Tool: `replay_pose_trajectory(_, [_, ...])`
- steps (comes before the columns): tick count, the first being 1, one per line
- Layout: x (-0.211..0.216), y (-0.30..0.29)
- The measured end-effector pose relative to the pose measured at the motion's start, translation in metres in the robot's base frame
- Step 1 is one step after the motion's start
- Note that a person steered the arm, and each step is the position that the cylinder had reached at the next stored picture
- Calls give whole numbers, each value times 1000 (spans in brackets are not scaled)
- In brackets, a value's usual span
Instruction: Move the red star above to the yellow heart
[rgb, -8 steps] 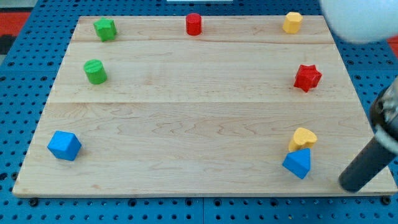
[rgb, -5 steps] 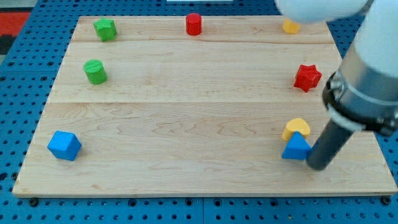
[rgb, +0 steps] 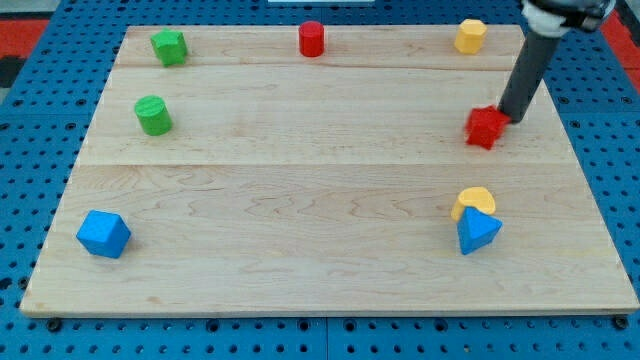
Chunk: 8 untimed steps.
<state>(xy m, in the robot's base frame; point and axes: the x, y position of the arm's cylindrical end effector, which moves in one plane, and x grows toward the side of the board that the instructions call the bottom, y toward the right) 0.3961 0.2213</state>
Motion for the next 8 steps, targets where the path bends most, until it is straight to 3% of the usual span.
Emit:
replay_pose_trajectory(1, [44, -26])
replay_pose_trajectory(2, [-9, 15])
replay_pose_trajectory(3, [-39, -7])
replay_pose_trajectory(4, [-2, -51])
replay_pose_trajectory(6, [34, -30])
replay_pose_trajectory(7, [-28, -34])
replay_pose_trajectory(8, [-1, -98])
